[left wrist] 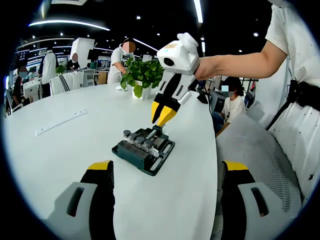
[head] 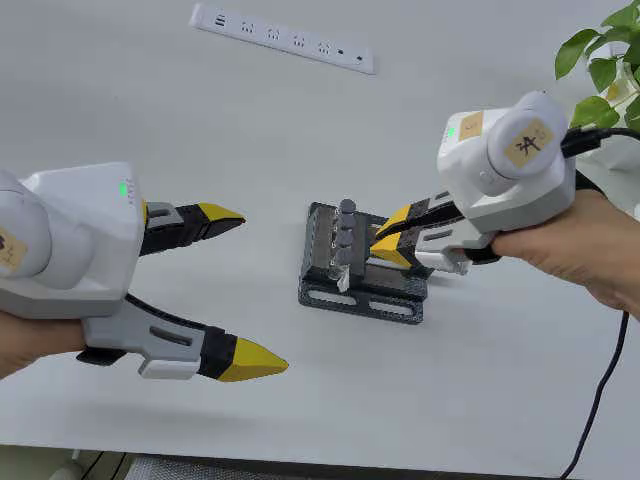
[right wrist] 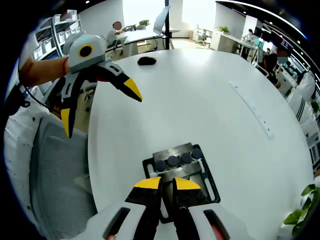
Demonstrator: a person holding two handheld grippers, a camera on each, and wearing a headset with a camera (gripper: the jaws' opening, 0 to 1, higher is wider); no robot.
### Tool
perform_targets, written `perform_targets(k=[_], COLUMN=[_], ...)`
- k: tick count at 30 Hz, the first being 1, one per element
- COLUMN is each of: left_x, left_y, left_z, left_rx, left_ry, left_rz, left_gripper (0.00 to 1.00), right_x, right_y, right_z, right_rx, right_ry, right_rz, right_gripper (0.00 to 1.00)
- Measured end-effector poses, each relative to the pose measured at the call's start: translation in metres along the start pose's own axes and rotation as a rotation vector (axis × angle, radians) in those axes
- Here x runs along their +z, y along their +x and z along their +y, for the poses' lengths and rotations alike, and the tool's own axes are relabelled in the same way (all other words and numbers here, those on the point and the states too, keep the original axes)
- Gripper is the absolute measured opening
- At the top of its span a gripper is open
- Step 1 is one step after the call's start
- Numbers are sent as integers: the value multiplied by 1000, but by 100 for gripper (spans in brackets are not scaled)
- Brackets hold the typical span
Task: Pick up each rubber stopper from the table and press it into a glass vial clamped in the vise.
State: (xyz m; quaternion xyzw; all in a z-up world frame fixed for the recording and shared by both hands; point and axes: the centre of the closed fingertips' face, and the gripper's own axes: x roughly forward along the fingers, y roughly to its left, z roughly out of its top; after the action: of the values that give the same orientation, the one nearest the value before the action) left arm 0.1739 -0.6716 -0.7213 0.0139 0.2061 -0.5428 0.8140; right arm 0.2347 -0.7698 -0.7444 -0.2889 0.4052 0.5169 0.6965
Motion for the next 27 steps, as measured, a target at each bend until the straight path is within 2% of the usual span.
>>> perform_targets(k=[3,8,11,15,21,23,25,27], left_x=[1,6,7,9,5,3,-1,-1], left_y=[-1,-3,-4,-5,-4,-5,-4,-4], left_z=[2,4,6,7,4,2,2,1], left_rx=[7,20,29,36,53,59,69,77], left_ry=[4,5,8,17,25,33,33,44], left_rz=[5,-3,-2,-6,3,4,22,23], left_gripper=[90,95,99,99,99,99,99,99], right_x=[-5,-12,-17,-31,-53,-62,-69,-78], right_y=[-9,-28,-40,-50,-59,-58,-58,-57], right_z=[-3,-6,-6,-6,5,12,17,21], right_rx=[-31,-75,-87,-95,-112,-109,-106,-105], right_ry=[40,129,183,261,283,285,281,291], right_rz=[-43,-143,-210,-301,-386,-402,-424,-430], right_gripper=[6,11,14,24,40,49,53,57])
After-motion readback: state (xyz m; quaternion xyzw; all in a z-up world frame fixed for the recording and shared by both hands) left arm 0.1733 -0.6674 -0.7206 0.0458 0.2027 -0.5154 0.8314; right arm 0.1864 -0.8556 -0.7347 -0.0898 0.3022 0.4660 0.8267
